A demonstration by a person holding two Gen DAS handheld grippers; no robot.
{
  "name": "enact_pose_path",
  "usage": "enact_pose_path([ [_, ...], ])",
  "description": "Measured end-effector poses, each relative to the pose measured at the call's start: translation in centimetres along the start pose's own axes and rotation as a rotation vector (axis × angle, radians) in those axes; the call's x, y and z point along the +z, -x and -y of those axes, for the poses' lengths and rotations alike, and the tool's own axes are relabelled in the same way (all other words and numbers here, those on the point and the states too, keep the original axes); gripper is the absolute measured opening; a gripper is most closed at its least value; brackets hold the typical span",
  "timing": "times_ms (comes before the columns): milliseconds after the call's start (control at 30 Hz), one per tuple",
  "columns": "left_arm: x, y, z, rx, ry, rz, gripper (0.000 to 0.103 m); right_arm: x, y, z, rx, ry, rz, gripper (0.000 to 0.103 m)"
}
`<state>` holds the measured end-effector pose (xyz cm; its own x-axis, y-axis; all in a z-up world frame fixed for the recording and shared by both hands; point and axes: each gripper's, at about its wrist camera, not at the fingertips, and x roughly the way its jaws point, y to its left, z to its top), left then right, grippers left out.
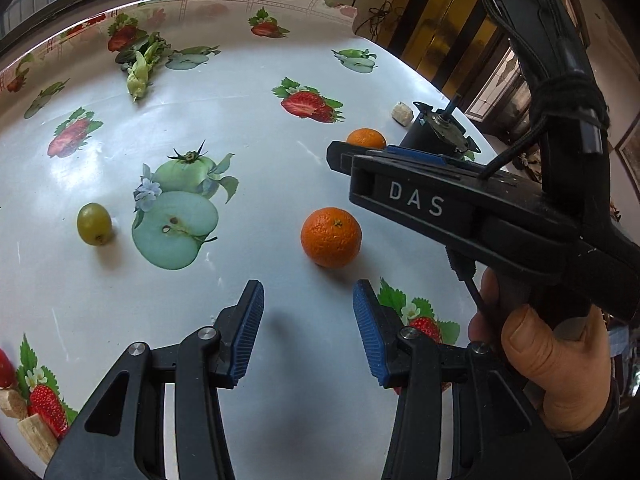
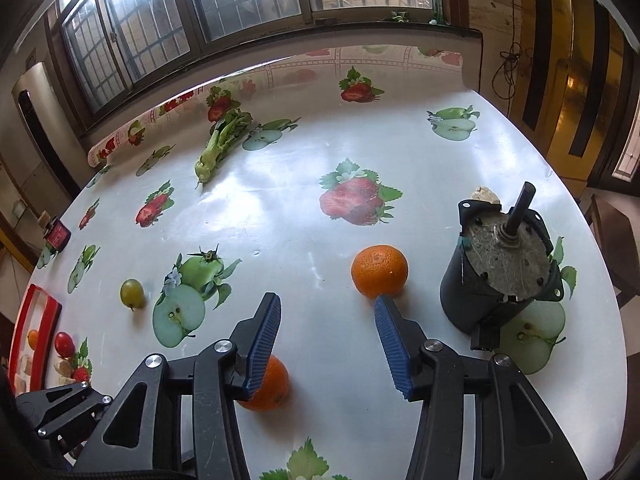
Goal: Organize fruits
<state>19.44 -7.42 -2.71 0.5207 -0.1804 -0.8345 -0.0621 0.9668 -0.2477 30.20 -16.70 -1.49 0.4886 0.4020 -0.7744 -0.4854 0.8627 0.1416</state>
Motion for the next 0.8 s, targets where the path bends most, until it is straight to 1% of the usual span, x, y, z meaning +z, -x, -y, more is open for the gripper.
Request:
enact_pose_path([
  [167, 0.9, -1.7, 0.4, -0.001, -0.004, 0.002, 0.044, 0.7, -0.7, 0.4, -0.03, 0.004, 0.024, 0.051],
  [200, 1.0, -1.8, 0.6, 0.001, -0.009, 0.013, 0.044, 0.9, -0.8, 0.5, -0.032, 0.002, 0.027, 0.051],
  [233, 1.2, -2.0, 0.7, 0.002, -0.018, 0.019, 0.042, 1.1, -0.9, 0.6, -0.036, 0.0, 0.028, 0.051],
  [300, 1.4, -2.3, 0.8, -0.009, -0.025, 0.026, 0.034, 1.3, -1.0, 0.9, -0.055, 0.0, 0.029, 0.051],
  [333, 1.5, -2.4, 0.8, -0.011, -0.023, 0.03, 0.032, 1.3, -1.1, 0.9, -0.065, 0.007, 0.03, 0.05],
  [533, 0.9, -1.5, -0.2, -0.004, -0.009, 0.035, 0.03, 1.2, -1.7, -0.1, -0.153, 0.088, 0.032, 0.05],
  [567, 0.8, -1.2, -0.6, -0.003, 0.001, 0.037, 0.03, 1.1, -1.7, -0.2, -0.168, 0.099, 0.033, 0.049],
  [633, 0.5, -0.3, -1.3, 0.002, 0.017, 0.046, 0.03, 1.0, -1.4, -0.1, -0.181, 0.103, 0.045, 0.035],
  [667, 0.4, 0.3, -1.6, 0.004, 0.023, 0.051, 0.03, 1.0, -1.0, 0.0, -0.165, 0.096, 0.049, 0.018],
  [700, 0.3, 0.8, -1.9, 0.001, 0.029, 0.058, 0.03, 1.1, -0.6, 0.2, -0.142, 0.084, 0.051, 0.004],
  [733, 0.2, 1.4, -2.2, -0.001, 0.035, 0.064, 0.03, 1.0, -0.3, 0.2, -0.125, 0.076, 0.053, 0.004],
  [800, 0.0, 2.5, -2.8, -0.002, 0.049, 0.076, 0.03, 0.8, 0.3, -0.1, -0.119, 0.085, 0.062, 0.005],
])
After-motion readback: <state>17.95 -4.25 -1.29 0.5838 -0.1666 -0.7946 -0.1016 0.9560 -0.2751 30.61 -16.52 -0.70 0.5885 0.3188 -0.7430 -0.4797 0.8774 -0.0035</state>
